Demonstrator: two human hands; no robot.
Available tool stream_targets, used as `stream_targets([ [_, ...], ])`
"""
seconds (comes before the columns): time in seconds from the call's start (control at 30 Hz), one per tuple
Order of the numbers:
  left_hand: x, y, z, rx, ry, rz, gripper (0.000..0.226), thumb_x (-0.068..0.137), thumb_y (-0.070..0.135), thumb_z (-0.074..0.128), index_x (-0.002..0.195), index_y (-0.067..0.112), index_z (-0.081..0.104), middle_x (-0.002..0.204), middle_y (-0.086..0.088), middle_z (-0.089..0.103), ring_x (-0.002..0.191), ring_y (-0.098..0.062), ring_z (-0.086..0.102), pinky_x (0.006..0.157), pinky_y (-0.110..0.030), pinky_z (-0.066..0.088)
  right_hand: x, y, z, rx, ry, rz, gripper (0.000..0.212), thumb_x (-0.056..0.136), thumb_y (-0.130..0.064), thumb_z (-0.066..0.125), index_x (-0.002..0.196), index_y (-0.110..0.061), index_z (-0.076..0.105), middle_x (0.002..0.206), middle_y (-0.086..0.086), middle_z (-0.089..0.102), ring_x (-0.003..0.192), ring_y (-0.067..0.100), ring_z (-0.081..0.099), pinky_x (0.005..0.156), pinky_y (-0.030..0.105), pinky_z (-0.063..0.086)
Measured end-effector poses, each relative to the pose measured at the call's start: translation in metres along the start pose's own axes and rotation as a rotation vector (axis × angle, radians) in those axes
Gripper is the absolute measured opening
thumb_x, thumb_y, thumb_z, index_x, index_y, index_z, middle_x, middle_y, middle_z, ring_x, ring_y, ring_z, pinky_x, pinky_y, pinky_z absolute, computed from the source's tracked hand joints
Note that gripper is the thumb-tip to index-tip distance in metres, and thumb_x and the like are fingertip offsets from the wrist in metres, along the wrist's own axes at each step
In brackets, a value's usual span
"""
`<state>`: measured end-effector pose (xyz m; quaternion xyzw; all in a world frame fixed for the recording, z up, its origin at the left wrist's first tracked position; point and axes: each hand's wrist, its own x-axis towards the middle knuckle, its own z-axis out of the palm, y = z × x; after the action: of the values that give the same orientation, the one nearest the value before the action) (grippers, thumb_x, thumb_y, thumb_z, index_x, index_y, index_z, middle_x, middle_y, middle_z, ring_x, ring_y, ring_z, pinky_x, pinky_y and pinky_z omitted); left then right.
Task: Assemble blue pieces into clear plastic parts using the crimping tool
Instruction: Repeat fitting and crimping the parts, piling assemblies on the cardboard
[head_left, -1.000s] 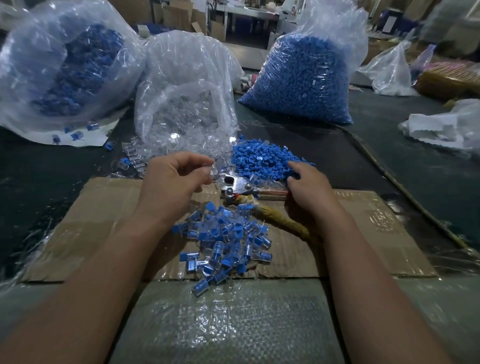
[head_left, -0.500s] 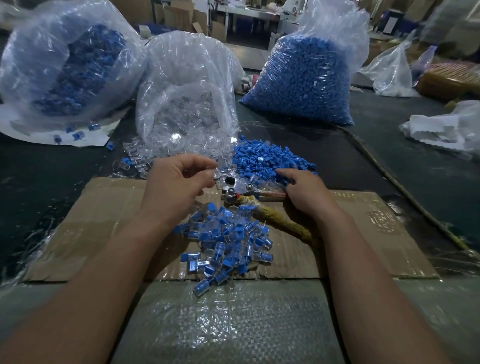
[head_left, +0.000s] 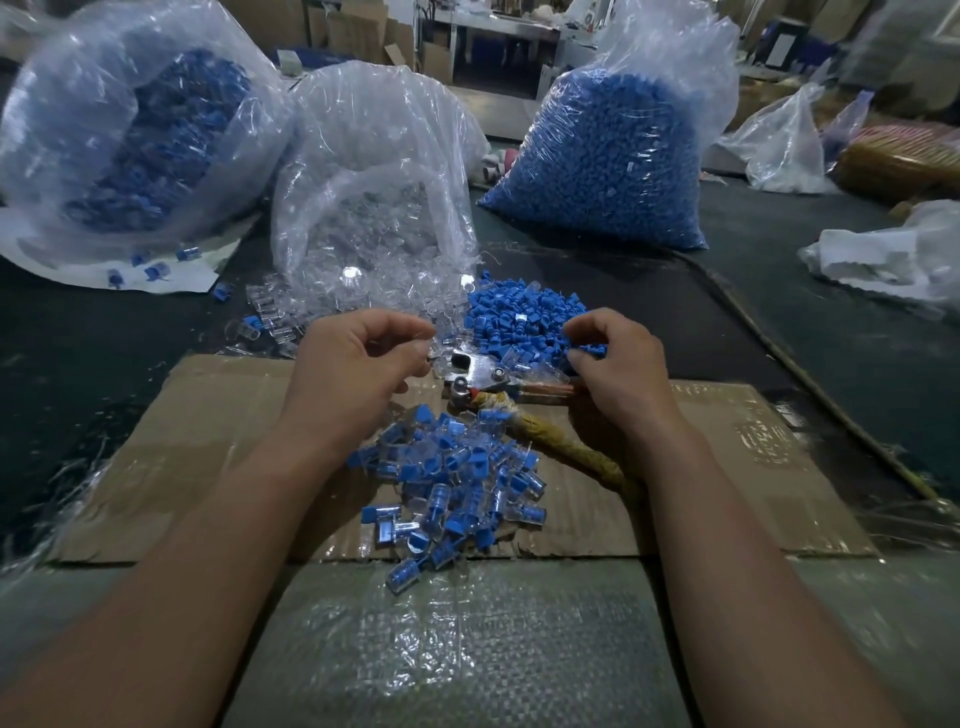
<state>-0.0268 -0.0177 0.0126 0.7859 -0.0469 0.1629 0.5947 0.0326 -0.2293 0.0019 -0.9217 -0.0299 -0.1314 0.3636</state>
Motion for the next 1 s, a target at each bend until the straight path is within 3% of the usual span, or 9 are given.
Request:
stream_targets([
  [0.07,0.0,0.0,0.0,-0.003,-0.002,-0.002,0.027,0.084,0.003,0.061,0.079,0.03,0.061,0.074,0.006,0.066,0.063,0.003,0.063,0.054,-0.008,0.048,-0.002,-0.001,-0.001,0.051,0.009,-0.008,0.03,0.085,0.0,0.059,0.11,-0.018,0.06,0.096,-0.007,0.057,0.089,0.005,0.051,0.074,0.008,0.037],
  [0.17,0.0,0.001,-0.001,-0.006,-0.007,-0.001,0.027,0.083,0.002,0.061,0.079,0.029,0.061,0.074,0.007,0.065,0.062,0.003,0.063,0.055,-0.009,0.049,-0.005,-0.005,-0.003,0.108,0.028,-0.024,0.04,0.085,0.003,0.057,0.119,-0.019,0.059,0.103,-0.003,0.056,0.093,0.007,0.052,0.084,0.016,0.041],
  [0.37,-0.002,0.006,0.0,-0.06,-0.038,-0.006,0.027,0.083,0.001,0.061,0.082,0.028,0.063,0.074,0.004,0.066,0.062,0.001,0.064,0.056,-0.012,0.051,-0.017,-0.021,-0.009,0.334,-0.002,-0.065,0.036,0.081,0.002,0.064,0.084,-0.034,0.06,0.082,-0.014,0.06,0.072,-0.006,0.056,0.069,0.009,0.048],
  [0.57,-0.002,0.006,0.0,-0.111,-0.071,-0.04,0.024,0.081,-0.002,0.062,0.08,0.021,0.065,0.067,0.004,0.067,0.059,-0.003,0.065,0.055,-0.014,0.051,-0.035,-0.041,-0.004,0.404,-0.147,-0.158,0.04,0.08,-0.003,0.067,0.089,-0.041,0.061,0.087,-0.015,0.063,0.081,-0.004,0.06,0.078,0.015,0.05],
  [0.73,-0.002,0.004,0.003,-0.115,-0.061,-0.051,0.021,0.079,-0.002,0.065,0.075,0.019,0.064,0.059,0.004,0.067,0.057,-0.007,0.065,0.052,-0.014,0.049,-0.043,-0.052,0.0,0.453,-0.181,-0.207,0.035,0.08,-0.003,0.067,0.099,-0.032,0.065,0.083,-0.019,0.063,0.074,-0.007,0.059,0.071,0.01,0.049],
  [0.87,-0.003,0.004,0.004,-0.087,-0.054,-0.038,0.021,0.079,0.0,0.065,0.074,0.02,0.064,0.06,0.004,0.067,0.057,-0.005,0.065,0.052,-0.014,0.05,-0.046,-0.057,0.001,0.451,-0.133,-0.256,0.031,0.079,-0.006,0.069,0.083,-0.035,0.06,0.072,-0.014,0.06,0.067,-0.003,0.058,0.065,0.012,0.048],
  [1.0,-0.003,0.004,0.004,-0.079,-0.044,-0.031,0.02,0.079,0.001,0.065,0.074,0.02,0.064,0.064,0.002,0.067,0.057,-0.006,0.065,0.052,-0.015,0.05,-0.051,-0.061,0.005,0.423,-0.147,-0.332,0.022,0.078,-0.001,0.069,0.09,-0.02,0.069,0.076,-0.021,0.061,0.072,-0.007,0.061,0.066,0.006,0.046],
])
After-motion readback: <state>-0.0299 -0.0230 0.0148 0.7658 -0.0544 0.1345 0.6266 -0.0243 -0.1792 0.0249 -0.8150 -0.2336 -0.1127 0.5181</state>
